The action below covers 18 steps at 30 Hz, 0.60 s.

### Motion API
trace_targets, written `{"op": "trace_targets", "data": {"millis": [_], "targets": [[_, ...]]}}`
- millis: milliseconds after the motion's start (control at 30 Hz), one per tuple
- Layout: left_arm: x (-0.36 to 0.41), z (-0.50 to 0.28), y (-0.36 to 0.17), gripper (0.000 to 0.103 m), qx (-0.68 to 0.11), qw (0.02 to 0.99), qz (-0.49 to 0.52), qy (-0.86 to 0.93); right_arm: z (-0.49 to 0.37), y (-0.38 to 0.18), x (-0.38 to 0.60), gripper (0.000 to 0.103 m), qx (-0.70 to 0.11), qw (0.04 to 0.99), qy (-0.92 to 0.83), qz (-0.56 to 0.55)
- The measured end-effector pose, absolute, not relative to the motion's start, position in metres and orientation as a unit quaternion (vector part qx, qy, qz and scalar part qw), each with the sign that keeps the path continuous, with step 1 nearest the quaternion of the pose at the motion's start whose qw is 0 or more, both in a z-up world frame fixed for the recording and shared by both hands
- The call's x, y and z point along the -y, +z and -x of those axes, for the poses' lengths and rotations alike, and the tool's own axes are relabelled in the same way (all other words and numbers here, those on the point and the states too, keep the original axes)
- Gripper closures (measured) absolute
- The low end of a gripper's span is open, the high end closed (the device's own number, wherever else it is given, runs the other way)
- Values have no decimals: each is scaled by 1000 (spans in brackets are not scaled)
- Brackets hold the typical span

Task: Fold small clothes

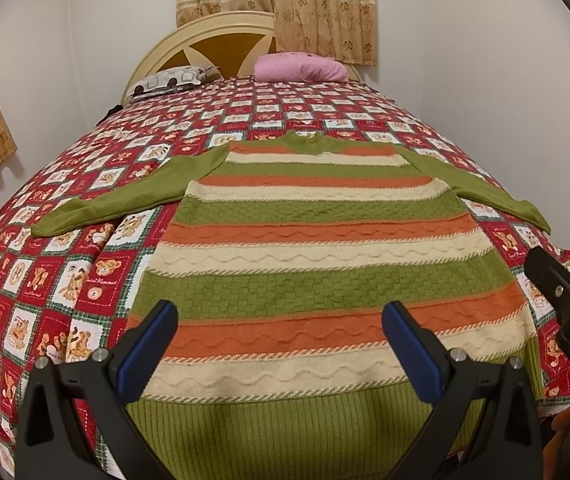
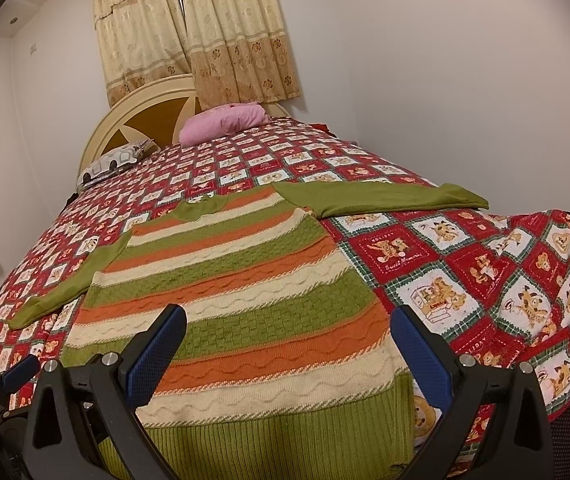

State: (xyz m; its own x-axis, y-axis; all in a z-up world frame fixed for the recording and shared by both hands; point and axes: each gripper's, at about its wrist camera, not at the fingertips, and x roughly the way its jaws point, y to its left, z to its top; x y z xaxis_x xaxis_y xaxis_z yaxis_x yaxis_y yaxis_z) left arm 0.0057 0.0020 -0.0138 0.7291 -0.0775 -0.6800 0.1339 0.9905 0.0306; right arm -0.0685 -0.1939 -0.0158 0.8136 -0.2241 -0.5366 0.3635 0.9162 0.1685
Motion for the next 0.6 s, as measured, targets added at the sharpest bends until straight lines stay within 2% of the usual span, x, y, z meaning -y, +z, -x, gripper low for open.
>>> {"op": "trace_targets", "data": {"millis": [600], "targets": [[-4, -24, -31, 0, -384, 921, -38, -54, 55, -33, 198, 1, -280, 937, -171, -119]]}}
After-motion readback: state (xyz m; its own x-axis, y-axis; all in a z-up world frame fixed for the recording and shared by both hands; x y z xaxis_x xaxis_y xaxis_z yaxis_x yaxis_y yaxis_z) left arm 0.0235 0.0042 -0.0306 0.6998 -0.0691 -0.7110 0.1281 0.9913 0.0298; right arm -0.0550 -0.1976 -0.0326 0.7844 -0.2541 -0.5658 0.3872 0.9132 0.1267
